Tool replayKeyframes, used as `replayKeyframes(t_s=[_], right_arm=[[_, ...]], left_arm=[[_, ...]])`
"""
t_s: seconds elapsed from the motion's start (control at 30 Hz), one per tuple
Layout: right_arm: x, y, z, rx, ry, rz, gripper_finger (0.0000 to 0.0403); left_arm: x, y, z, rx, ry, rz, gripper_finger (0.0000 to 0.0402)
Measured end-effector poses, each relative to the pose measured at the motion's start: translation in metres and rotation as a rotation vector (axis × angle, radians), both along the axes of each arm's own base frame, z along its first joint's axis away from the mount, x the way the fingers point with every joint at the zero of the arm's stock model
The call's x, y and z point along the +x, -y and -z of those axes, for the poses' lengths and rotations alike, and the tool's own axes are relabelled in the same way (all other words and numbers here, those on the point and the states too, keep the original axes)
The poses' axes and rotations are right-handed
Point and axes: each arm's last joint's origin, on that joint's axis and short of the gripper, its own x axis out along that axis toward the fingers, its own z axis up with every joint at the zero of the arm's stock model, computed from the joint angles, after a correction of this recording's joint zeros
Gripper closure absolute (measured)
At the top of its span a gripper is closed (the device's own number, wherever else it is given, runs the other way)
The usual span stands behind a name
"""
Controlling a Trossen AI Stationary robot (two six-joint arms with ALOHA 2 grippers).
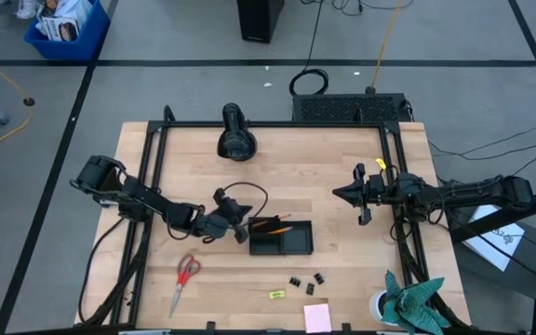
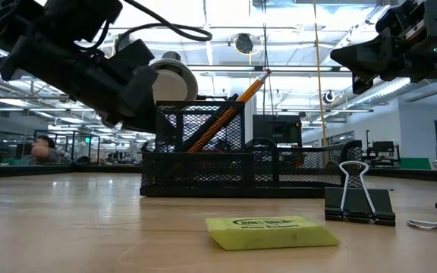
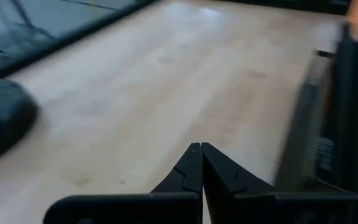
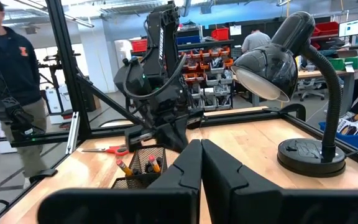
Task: Pick and place office supplies into organizer
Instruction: Put the red scissor into the desk organizer
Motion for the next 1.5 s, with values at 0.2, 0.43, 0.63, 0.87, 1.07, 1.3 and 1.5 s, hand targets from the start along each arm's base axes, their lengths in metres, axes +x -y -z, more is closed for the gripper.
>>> replayKeyframes(t_s=[0.2, 0.43, 0.63, 0.87, 1.07, 1.3, 1.5], right_arm=[[0.000, 0.000, 0.000, 0.000, 0.000, -0.002, 0.0399], [0.000, 0.000, 0.001, 0.000, -0.010, -0.003, 0.0399], [0.000, 0.000, 0.001, 0.001, -0.015, -0.003, 0.0399], [0.000, 0.000, 0.002, 0.001, -0.017, -0.001, 0.0399], [0.000, 0.000, 0.003, 0.002, -0.033, 0.000, 0.0399], [0.001, 0.000, 0.004, 0.002, -0.037, 0.000, 0.0399], [0.001, 0.000, 0.004, 0.003, -0.043, 0.000, 0.0399]], left_arm=[[-0.001, -0.002, -0.001, 0.036, 0.009, -0.054, 0.0398], [0.000, 0.008, -0.004, 0.026, 0.013, -0.026, 0.0398], [0.009, 0.024, -0.029, 0.046, -0.090, -0.028, 0.0399], [0.020, 0.053, -0.079, 0.029, -0.171, 0.003, 0.0400], [0.022, 0.084, -0.103, -0.006, -0.038, 0.101, 0.0400], [0.035, 0.118, -0.080, -0.024, 0.029, 0.190, 0.0401], [0.062, 0.147, -0.047, -0.058, -0.059, 0.265, 0.0401]])
